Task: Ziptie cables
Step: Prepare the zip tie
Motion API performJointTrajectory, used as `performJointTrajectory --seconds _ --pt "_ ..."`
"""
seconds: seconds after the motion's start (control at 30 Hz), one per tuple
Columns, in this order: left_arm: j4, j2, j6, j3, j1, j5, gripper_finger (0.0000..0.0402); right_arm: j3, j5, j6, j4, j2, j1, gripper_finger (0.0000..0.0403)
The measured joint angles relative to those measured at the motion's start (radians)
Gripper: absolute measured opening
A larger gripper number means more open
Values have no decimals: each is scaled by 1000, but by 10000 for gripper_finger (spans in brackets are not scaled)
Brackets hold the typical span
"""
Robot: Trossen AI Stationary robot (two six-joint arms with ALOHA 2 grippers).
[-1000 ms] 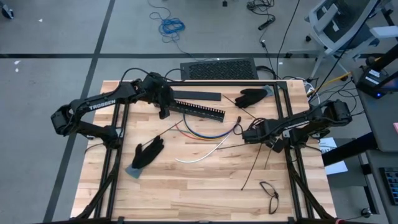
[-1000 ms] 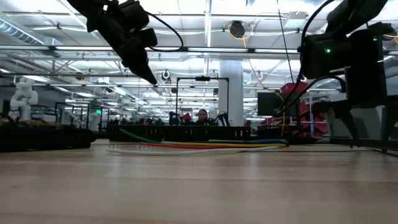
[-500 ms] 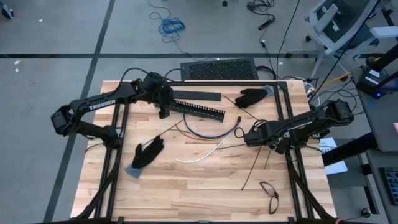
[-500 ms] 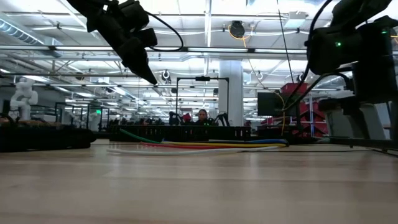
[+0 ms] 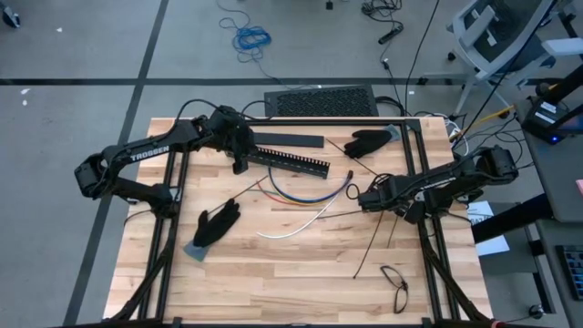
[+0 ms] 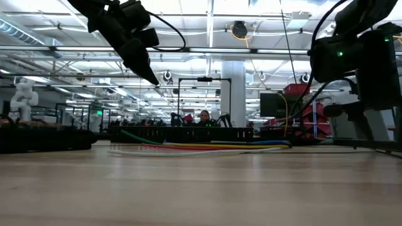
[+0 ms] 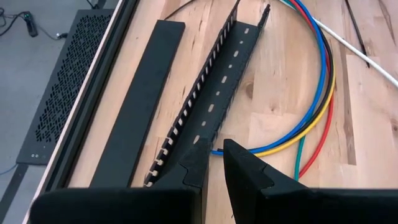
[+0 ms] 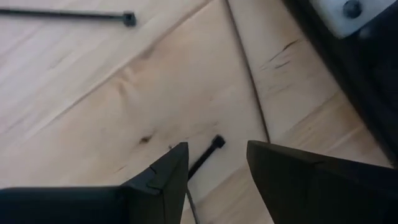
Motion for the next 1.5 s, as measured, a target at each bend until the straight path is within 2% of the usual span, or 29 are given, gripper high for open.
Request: performJointTrajectory --seconds 0.73,1.13,1.5 --pt "5 0 25 0 6 -5 48 -8 9 -8 98 22 2 155" --pt "3 0 25 0 20 -5 48 -7 12 -28 101 22 2 57" --pt "3 0 25 0 21 -5 48 -17 12 -46 100 22 2 15"
